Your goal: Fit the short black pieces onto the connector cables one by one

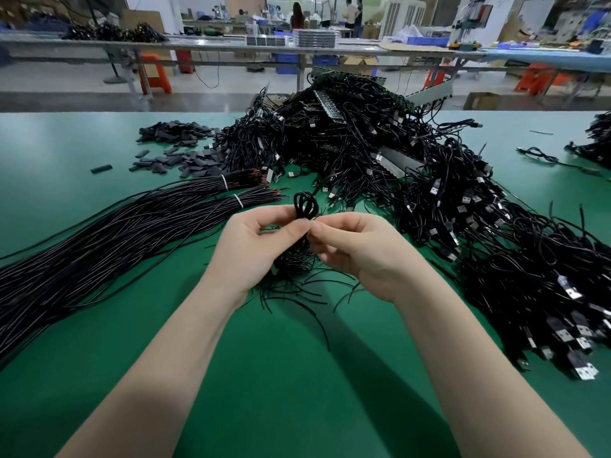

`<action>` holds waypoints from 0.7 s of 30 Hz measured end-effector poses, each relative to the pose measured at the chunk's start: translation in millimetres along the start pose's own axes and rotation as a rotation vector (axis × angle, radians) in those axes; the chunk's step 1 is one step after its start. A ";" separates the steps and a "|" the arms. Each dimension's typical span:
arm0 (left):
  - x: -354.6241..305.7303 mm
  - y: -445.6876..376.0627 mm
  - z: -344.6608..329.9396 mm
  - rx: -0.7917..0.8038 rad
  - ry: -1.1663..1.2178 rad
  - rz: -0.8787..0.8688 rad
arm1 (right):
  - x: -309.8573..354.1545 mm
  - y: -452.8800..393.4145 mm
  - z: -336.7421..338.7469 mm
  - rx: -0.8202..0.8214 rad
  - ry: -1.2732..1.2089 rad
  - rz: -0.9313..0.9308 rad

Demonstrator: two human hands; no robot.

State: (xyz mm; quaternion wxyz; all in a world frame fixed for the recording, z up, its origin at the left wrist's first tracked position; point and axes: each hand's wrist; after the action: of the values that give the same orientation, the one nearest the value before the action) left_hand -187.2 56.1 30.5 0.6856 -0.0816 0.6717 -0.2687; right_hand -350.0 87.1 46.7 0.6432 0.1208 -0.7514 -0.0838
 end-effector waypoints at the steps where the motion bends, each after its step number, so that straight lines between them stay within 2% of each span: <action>1: -0.7 -0.2 1.0 0.001 -0.001 -0.012 | -0.1 0.6 0.0 0.009 -0.012 0.010; 4: -2.0 -1.3 2.7 -0.010 -0.016 -0.046 | -0.8 1.4 -3.5 -0.013 -0.001 0.123; 7: -2.1 -0.8 0.7 -0.069 -0.010 0.011 | -7.5 -5.1 -8.6 -0.255 0.341 0.482; 10: -7.3 -3.1 1.4 -0.088 0.036 0.205 | -15.3 -11.1 -11.5 -0.490 0.765 0.973; 12: -11.5 -4.3 3.6 -0.050 0.205 0.442 | -20.2 -14.7 -9.1 -0.567 1.010 1.306; 13: -14.5 -3.9 4.0 -0.040 0.306 0.543 | -21.9 -16.0 -7.7 -0.583 1.081 1.413; 14: -16.5 -3.2 4.3 -0.046 0.361 0.587 | -22.5 -16.6 -7.2 -0.587 1.088 1.435; 15: -16.6 -3.0 4.8 -0.055 0.357 0.573 | -21.8 -16.7 -7.1 -0.579 1.032 1.378; 17: -15.1 -3.8 4.9 -0.091 0.304 0.464 | -17.8 -13.0 -7.3 -0.532 0.759 1.044; 19: -15.8 -4.2 4.8 -0.137 0.234 0.335 | -8.6 -6.8 -8.2 -0.316 0.386 0.543; 21: -14.4 -3.5 5.2 -0.168 0.126 0.220 | -4.4 -4.4 -6.0 -0.089 0.111 0.198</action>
State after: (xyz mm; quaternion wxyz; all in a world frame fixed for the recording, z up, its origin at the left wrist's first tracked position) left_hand -182.4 58.7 45.2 0.6581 -0.0477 0.7384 -0.1393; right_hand -343.1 84.4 42.3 0.6936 0.0216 -0.7186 -0.0464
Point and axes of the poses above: each hand's wrist, its own y-axis away from the middle knuckle, its own z-axis out of the back of the hand, x = y × z, and after that the axes turned 10 degrees about -z, right-handed
